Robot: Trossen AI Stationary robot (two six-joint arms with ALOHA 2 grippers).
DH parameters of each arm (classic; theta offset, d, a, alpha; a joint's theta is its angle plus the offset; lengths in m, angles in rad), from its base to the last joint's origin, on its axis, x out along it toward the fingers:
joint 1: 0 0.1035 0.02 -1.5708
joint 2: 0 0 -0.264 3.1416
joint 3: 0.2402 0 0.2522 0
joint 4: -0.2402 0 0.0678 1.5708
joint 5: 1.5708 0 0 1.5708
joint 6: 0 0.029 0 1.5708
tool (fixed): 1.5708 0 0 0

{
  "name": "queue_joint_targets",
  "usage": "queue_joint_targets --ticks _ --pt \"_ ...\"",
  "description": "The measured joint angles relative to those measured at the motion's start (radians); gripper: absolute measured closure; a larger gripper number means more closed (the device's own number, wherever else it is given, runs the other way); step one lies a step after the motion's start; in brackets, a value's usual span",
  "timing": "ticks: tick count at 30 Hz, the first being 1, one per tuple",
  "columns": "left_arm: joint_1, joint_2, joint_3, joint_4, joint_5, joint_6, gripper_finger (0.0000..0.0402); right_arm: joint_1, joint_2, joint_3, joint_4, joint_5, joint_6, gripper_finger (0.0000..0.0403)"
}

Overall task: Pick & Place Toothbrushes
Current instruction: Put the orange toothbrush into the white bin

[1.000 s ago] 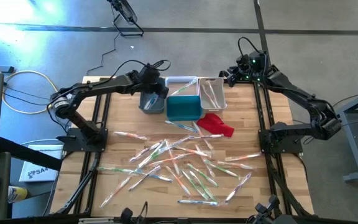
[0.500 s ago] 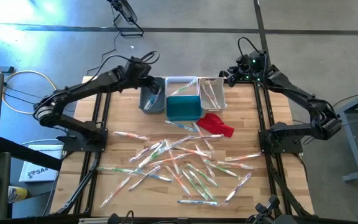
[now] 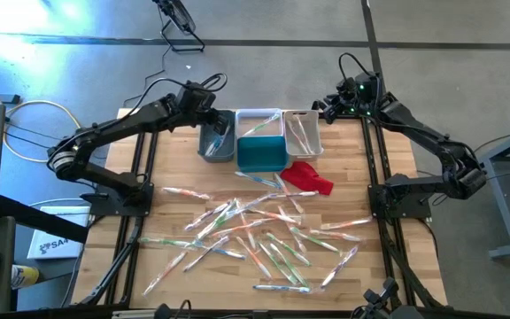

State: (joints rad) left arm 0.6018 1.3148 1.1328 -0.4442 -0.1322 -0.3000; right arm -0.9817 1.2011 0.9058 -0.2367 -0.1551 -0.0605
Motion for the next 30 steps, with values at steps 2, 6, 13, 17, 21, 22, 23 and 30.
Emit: queue_joint_targets --ticks 2,6,13,17,21,22,23,30 --pt "0.0 0.0 0.0 0.005 0.0 0.0 0.0394 0.0 0.0 0.0 0.0 0.0 0.0 0.0336" --pt "0.0 0.0 0.0 0.053 -0.001 0.0 0.0394 0.0 0.0 0.0 0.0 0.0 0.0 0.0336" --pt "0.0 0.0 0.0 0.094 -0.014 0.013 0.0394 0.0 0.0 0.0 0.0 0.0 0.002 0.0336" --pt "0.0 0.0 0.0 0.093 -0.015 0.037 0.0394 0.0 0.0 0.0 0.001 0.0 0.004 0.0336" --pt "0.0 0.0 0.0 0.092 -0.008 0.037 0.0394 0.0 0.0 0.0 0.001 0.0 0.004 0.0336" --pt "0.0 0.0 0.0 0.092 -0.008 0.037 0.0394 0.0 0.0 0.0 0.0 0.0 0.004 0.0336" --pt "0.0 0.0 0.0 0.091 -0.008 0.037 0.0394 0.0 0.0 0.0 0.0 0.0 0.004 0.0336" --pt "-0.007 -0.033 -0.001 0.073 0.006 0.057 0.0394 0.0 0.0 0.0 0.0 0.0 0.004 0.0336"
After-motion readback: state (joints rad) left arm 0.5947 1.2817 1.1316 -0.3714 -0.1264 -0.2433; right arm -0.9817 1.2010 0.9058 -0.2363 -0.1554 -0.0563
